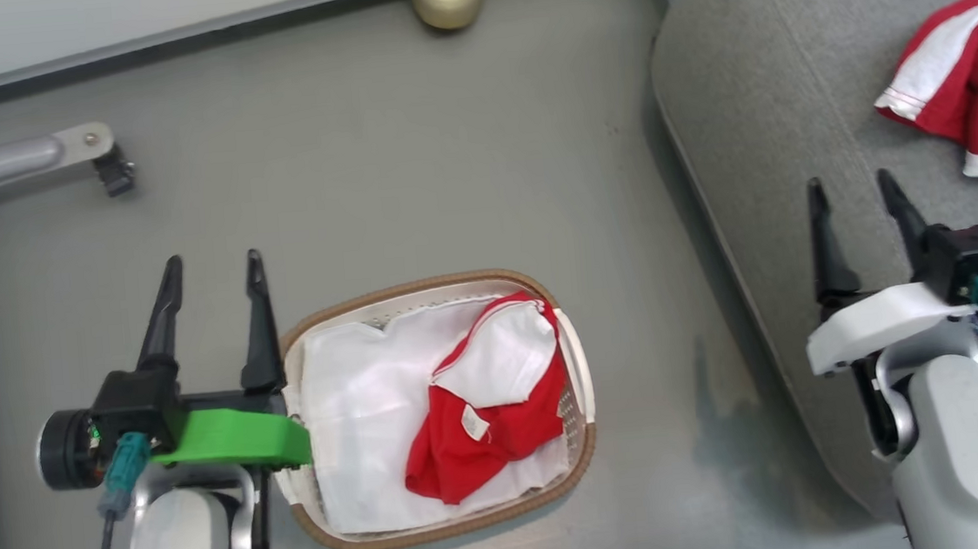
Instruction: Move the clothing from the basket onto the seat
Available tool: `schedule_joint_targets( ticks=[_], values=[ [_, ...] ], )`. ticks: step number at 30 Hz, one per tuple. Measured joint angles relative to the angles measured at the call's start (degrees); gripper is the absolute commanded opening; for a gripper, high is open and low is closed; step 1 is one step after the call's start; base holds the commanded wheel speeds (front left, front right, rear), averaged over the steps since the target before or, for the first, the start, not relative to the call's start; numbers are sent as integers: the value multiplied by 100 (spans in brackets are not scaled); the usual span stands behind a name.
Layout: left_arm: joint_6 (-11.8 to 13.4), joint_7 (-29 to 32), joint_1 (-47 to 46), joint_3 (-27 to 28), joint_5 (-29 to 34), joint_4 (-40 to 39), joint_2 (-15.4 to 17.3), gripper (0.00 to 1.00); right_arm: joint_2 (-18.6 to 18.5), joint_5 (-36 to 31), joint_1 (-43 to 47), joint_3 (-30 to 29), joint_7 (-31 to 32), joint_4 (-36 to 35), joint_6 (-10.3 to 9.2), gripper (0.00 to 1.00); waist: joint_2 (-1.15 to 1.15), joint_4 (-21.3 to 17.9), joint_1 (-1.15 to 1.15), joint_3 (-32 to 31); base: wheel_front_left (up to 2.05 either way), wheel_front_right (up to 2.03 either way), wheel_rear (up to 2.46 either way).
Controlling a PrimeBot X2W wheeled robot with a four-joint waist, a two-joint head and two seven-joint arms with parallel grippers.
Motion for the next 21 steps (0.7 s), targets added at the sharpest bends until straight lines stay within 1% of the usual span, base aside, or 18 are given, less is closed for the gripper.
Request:
schedule_joint_targets(
  ticks=[5, 9, 15, 21],
  values=[
    [-22, -1, 165, 354, 56, 202, -15, 100, 36, 49, 14, 349, 1, 41, -1, 100, 0, 269, 0, -257, 0, 0, 0],
    [-48, -1, 404, 469, 104, 339, -22, 100, 46, 102, 216, 492, 1, 63, -1, 100, 0, 413, 0, -500, 0, 0, 0],
    [-41, -1, 846, 439, -13, 454, -24, 100, 55, 302, 613, 586, 1, 86, -1, 100, 0, 569, 0, -867, 0, 0, 0],
    [-21, -1, 1171, 460, -60, 458, -26, 100, 53, 358, 1006, 587, 1, 71, -1, 100, 0, 683, 0, -1195, 0, 0, 0]
  ],
)
